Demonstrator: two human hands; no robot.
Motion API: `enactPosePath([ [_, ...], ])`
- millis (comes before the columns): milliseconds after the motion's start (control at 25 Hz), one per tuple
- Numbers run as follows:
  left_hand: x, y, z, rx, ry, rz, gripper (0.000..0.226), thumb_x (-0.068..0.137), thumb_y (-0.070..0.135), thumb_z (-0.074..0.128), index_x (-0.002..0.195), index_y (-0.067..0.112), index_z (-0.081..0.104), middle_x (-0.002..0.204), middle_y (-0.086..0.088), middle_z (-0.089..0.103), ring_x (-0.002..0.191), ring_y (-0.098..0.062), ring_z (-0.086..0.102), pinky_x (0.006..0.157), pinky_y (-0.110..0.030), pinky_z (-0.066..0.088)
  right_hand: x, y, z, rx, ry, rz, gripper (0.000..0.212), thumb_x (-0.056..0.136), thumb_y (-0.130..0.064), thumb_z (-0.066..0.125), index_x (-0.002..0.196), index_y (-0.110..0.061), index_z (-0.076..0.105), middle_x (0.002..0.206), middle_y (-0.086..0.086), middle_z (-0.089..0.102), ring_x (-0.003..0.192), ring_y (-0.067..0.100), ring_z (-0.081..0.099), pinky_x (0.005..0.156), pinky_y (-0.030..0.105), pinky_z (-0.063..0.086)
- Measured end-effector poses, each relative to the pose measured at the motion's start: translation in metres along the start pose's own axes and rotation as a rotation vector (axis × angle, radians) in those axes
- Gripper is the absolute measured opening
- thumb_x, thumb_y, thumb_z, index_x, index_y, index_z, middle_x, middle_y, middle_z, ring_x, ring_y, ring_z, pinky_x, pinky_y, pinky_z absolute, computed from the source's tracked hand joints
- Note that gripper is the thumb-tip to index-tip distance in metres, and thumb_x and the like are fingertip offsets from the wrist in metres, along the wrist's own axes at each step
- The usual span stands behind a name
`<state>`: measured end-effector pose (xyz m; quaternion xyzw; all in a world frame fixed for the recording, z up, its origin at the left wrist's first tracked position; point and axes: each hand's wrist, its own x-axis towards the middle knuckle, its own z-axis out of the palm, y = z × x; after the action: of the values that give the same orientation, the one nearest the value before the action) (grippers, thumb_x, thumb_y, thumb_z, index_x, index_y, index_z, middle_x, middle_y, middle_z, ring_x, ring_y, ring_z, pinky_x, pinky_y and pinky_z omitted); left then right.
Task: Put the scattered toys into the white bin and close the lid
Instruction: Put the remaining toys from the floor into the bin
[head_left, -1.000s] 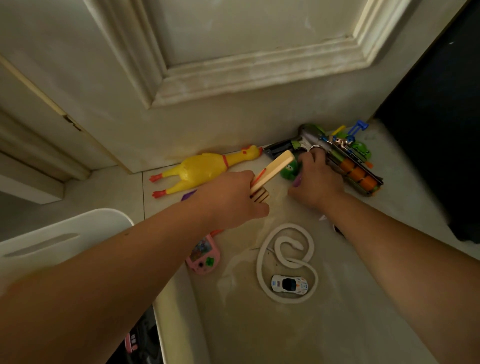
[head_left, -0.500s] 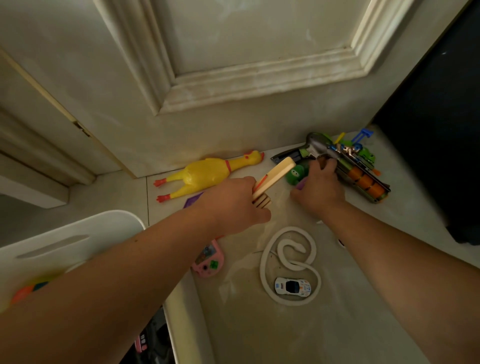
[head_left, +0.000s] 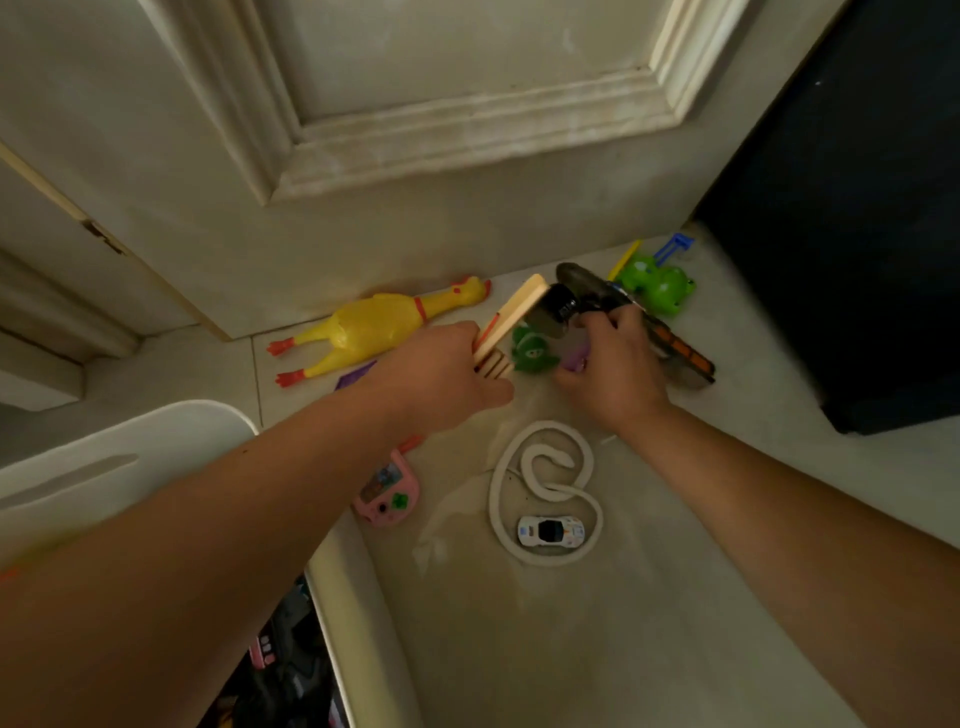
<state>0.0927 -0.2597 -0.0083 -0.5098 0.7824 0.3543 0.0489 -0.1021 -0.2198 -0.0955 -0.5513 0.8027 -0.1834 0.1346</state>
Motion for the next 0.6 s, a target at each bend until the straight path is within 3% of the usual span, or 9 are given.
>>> enactPosePath([
  [200, -0.016, -0.001, -0.010, -0.183, 0.127, -0.043, 0.028, 0.083, 0.036, 0.070, 0.094, 0.015, 0.056, 0.077, 0.001, 0.060, 0.063, -0.010, 0.055, 0.051, -0.021, 0.042, -0.032, -0.029, -0.023, 0.102, 0.039, -0.107, 0.038, 0.070, -0.027, 0.073, 0.101, -0.016, 0.054, 0.102, -0.001, 0.040, 0.090, 0.022, 0.057, 0.069, 0.030, 0.046],
  [320, -0.051, 0.006, -0.020, -0.472, 0.161, -0.012, 0.028, 0.080, 0.038, 0.071, 0.099, 0.021, 0.061, 0.088, 0.000, 0.069, 0.080, -0.016, 0.068, 0.073, -0.034, 0.057, -0.062, -0.061, -0.070, 0.339, 0.054, -0.077, 0.047, 0.071, -0.028, 0.076, 0.108, -0.022, 0.047, 0.102, -0.008, 0.053, 0.089, 0.008, 0.061, 0.078, 0.036, 0.052],
  [400, -0.077, 0.009, -0.029, -0.590, 0.142, 0.032, 0.028, 0.080, 0.038, 0.071, 0.100, 0.021, 0.063, 0.090, -0.002, 0.072, 0.087, -0.019, 0.071, 0.083, -0.044, 0.057, -0.080, -0.089, -0.104, 0.488, 0.067, -0.011, 0.051, 0.073, -0.026, 0.076, 0.113, -0.019, 0.044, 0.091, -0.010, 0.067, 0.090, -0.002, 0.058, 0.082, 0.028, 0.046],
  [520, -0.127, 0.013, -0.051, -0.703, 0.155, 0.086, 0.025, 0.081, 0.030, 0.072, 0.101, 0.017, 0.065, 0.093, -0.007, 0.073, 0.085, -0.020, 0.073, 0.084, -0.044, 0.058, -0.109, -0.133, -0.155, 0.706, 0.057, 0.002, 0.061, 0.074, -0.024, 0.078, 0.122, -0.020, 0.041, 0.079, -0.015, 0.068, 0.094, -0.002, 0.060, 0.085, 0.021, 0.043],
  [600, -0.164, 0.012, -0.069, -0.759, 0.155, 0.105, 0.025, 0.082, 0.023, 0.071, 0.105, 0.018, 0.064, 0.098, -0.010, 0.073, 0.082, -0.019, 0.074, 0.081, -0.040, 0.059, -0.133, -0.162, -0.183, 0.791, 0.024, -0.016, 0.052, 0.074, -0.028, 0.079, 0.116, -0.020, 0.049, 0.072, -0.023, 0.066, 0.090, -0.003, 0.062, 0.086, 0.025, 0.046],
])
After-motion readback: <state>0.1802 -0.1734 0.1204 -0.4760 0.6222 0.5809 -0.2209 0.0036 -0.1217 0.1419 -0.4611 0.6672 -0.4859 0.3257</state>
